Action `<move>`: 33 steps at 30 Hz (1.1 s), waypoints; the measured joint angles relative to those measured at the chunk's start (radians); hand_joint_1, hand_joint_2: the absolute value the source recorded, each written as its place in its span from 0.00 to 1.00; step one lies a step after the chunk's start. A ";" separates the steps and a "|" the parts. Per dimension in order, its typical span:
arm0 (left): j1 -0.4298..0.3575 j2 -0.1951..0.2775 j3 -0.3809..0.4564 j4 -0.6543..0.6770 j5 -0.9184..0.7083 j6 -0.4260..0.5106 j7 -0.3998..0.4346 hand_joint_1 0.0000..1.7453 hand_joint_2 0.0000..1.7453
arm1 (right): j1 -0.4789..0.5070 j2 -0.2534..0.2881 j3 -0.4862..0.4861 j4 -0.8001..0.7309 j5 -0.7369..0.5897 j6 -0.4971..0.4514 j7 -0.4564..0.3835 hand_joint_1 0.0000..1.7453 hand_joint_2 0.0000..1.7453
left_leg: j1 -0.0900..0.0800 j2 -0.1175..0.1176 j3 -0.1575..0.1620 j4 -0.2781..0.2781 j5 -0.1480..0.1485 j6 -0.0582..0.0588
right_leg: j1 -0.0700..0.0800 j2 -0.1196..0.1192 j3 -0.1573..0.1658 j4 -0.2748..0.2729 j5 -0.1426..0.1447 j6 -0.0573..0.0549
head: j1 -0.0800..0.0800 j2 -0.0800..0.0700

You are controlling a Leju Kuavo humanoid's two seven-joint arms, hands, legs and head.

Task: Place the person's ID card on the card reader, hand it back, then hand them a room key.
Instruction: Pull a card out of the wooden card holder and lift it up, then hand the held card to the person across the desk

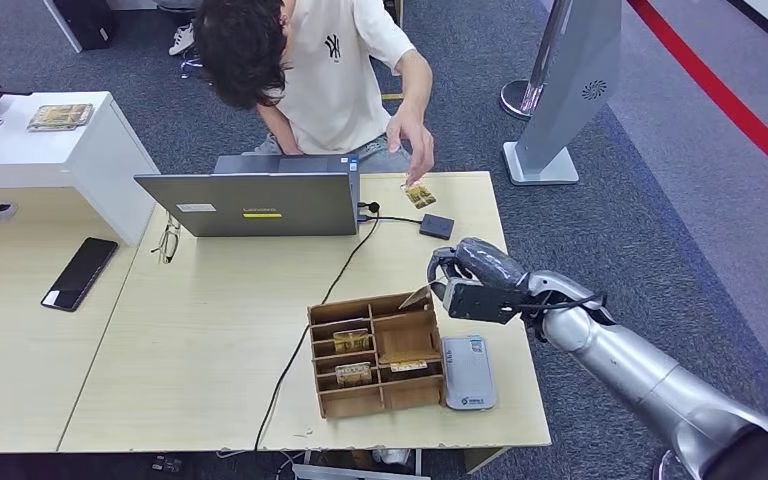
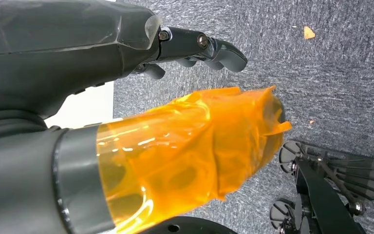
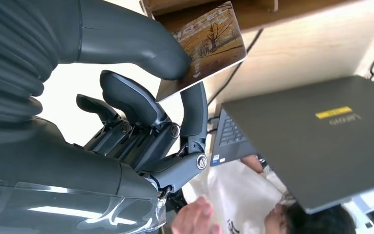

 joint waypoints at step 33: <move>0.000 0.000 0.000 0.000 -0.017 0.027 -0.011 0.00 0.00 | -0.123 0.080 -0.059 0.110 -0.161 0.119 -0.141 0.99 1.00 | 0.000 0.000 0.000 0.000 0.000 0.000 | 0.000 0.000 0.000 0.000 0.000 0.000 | 0.000 0.000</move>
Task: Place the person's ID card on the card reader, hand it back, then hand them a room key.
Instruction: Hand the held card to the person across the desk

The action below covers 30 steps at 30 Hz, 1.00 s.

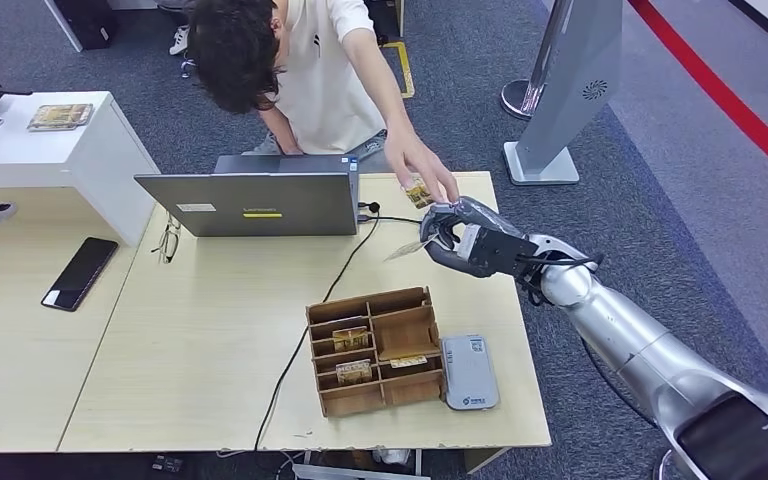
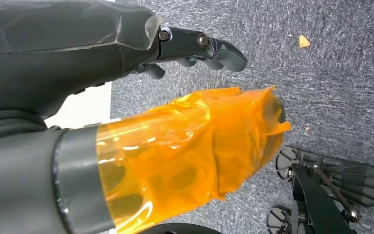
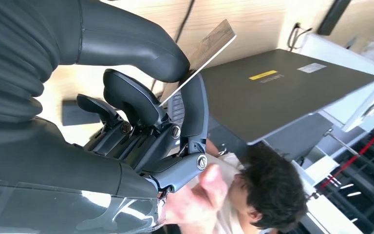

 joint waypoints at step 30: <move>0.000 0.000 -0.001 0.000 -0.027 0.008 -0.001 0.00 0.00 | -0.129 0.156 0.040 0.157 -0.018 0.043 -0.024 0.99 1.00 | 0.000 0.000 0.000 0.000 0.002 -0.001 | 0.000 0.000 0.000 0.000 0.001 -0.001 | 0.000 0.000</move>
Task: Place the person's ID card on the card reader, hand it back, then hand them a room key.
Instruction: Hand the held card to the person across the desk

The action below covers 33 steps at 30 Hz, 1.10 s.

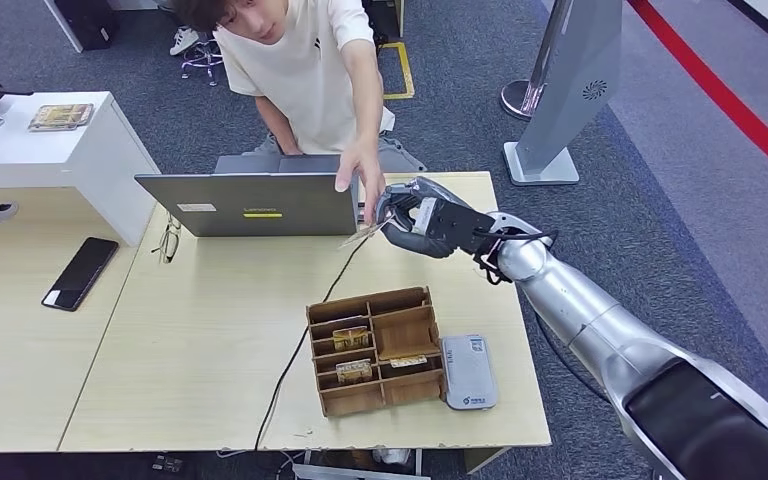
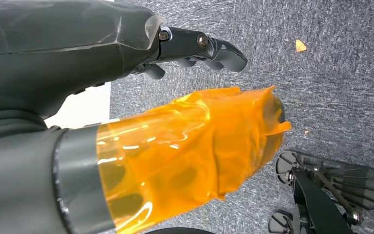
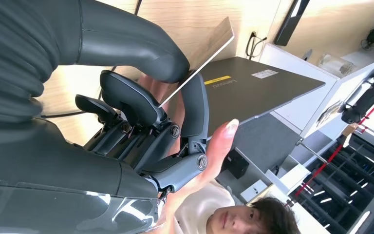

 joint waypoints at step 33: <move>0.000 0.001 0.000 0.000 0.010 0.008 -0.006 0.00 0.00 | 0.116 0.010 -0.070 0.038 -0.186 0.088 -0.069 0.00 0.00 | 0.000 0.000 0.000 0.000 0.000 0.000 | 0.000 0.000 0.000 0.000 0.000 0.000 | 0.000 0.000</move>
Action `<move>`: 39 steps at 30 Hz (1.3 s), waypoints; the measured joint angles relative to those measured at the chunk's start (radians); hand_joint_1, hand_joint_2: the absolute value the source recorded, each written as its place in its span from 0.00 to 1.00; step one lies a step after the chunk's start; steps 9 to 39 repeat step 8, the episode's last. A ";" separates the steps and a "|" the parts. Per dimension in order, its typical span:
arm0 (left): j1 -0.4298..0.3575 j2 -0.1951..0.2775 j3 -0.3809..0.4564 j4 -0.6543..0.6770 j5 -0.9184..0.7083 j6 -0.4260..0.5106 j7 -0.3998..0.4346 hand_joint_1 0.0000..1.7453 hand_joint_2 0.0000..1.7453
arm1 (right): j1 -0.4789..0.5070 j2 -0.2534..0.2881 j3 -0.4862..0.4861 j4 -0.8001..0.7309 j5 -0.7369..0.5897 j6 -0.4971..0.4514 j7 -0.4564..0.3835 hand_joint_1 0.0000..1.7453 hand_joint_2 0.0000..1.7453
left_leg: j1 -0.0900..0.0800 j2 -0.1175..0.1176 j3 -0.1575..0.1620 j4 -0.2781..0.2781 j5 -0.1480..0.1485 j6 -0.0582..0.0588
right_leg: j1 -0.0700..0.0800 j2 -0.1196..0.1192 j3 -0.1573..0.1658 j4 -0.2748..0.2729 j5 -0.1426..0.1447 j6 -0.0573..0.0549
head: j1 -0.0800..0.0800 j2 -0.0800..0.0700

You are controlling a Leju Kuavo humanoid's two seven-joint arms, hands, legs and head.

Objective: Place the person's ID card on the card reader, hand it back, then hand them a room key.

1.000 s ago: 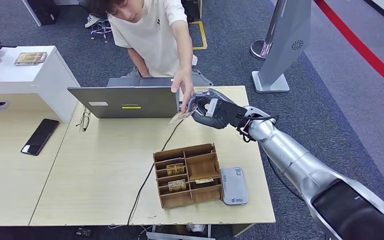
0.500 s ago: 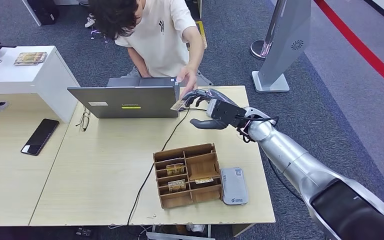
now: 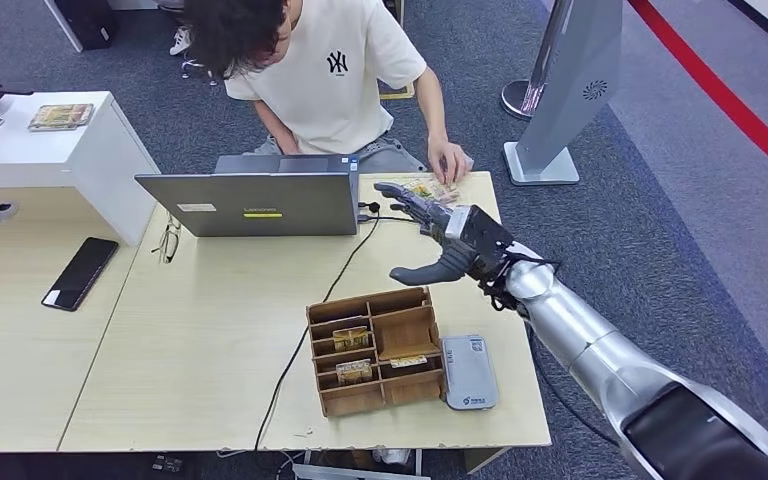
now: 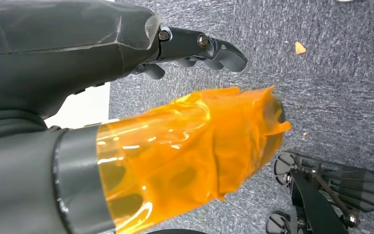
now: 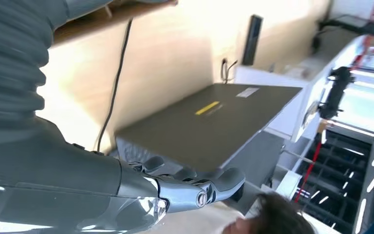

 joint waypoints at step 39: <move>0.000 0.000 0.000 0.000 0.005 0.009 -0.004 0.00 0.00 | 0.122 -0.005 -0.097 -0.032 -0.119 0.097 -0.017 0.00 0.00 | 0.000 0.000 0.000 0.000 0.000 0.000 | 0.000 0.000 0.000 0.000 0.000 0.000 | 0.000 0.000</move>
